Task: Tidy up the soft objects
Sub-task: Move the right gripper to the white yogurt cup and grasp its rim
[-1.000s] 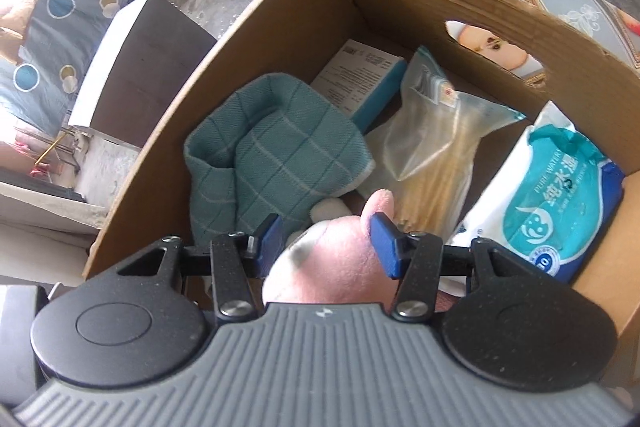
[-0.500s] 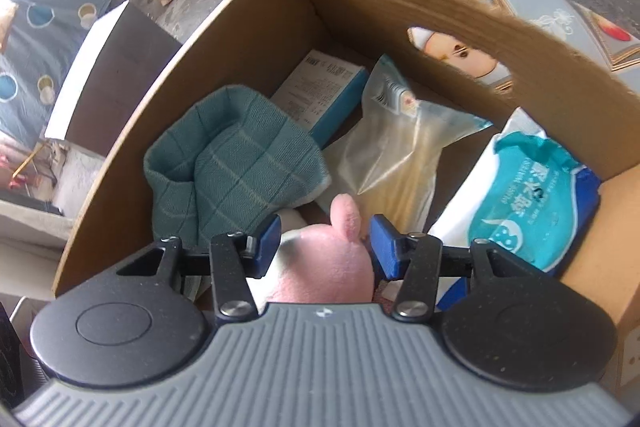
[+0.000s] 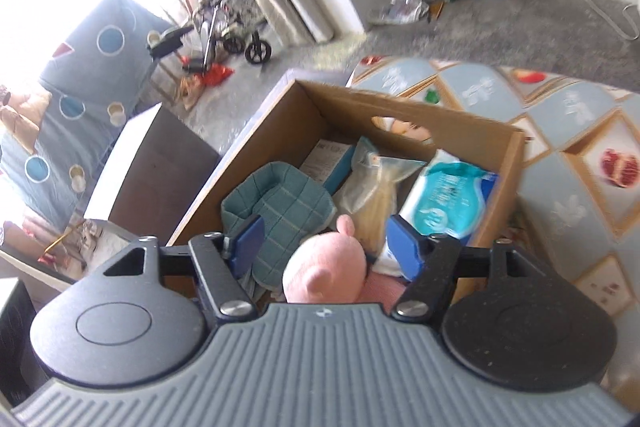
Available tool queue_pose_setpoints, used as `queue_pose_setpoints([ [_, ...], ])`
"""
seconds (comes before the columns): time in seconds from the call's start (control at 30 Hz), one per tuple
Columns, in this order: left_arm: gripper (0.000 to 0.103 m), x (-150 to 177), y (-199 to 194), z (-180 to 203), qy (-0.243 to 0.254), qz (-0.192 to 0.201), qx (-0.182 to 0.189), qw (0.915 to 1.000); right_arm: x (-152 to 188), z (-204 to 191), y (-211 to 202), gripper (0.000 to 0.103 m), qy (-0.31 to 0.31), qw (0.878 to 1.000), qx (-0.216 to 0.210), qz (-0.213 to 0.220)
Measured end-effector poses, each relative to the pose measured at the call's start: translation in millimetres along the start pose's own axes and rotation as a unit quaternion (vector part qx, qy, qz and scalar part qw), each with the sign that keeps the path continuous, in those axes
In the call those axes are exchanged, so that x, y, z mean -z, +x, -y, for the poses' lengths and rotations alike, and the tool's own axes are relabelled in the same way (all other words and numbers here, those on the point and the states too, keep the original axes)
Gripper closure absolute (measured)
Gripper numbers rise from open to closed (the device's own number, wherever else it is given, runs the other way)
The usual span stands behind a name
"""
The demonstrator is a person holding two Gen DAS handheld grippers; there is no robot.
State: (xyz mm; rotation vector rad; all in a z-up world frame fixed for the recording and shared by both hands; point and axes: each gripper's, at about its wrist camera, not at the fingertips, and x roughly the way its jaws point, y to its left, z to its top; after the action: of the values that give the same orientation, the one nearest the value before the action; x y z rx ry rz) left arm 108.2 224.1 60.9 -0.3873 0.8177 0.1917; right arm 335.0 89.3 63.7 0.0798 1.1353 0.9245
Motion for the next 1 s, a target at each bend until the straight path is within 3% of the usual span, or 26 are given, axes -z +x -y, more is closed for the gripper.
queue_pose_setpoints([
  [0.23,0.021,29.4,-44.0,43.0,0.051,0.04,0.066,0.9957,96.9,41.5,-129.9,0.028,0.04,0.993,0.083,0.077],
  [0.5,0.021,86.8,-50.0,114.2,0.141,0.047,0.147,0.9779,250.9,97.1,-243.2,0.027,0.143,0.961,0.188,0.147],
  [0.67,0.021,136.0,-39.1,163.4,0.207,0.037,0.189,0.9591,348.4,118.3,-257.3,0.027,0.214,0.941,0.218,0.145],
  [0.8,0.022,178.9,-26.7,197.0,0.263,0.039,0.195,0.9443,399.5,119.2,-251.4,0.027,0.24,0.935,0.214,0.151],
  [0.9,0.023,204.6,-15.9,213.5,0.296,0.037,0.186,0.9362,415.4,113.1,-242.9,0.028,0.231,0.939,0.195,0.162],
  [1.0,0.028,221.5,-4.2,224.0,0.322,0.035,0.164,0.9316,406.3,111.9,-227.8,0.033,0.219,0.948,0.168,0.159],
])
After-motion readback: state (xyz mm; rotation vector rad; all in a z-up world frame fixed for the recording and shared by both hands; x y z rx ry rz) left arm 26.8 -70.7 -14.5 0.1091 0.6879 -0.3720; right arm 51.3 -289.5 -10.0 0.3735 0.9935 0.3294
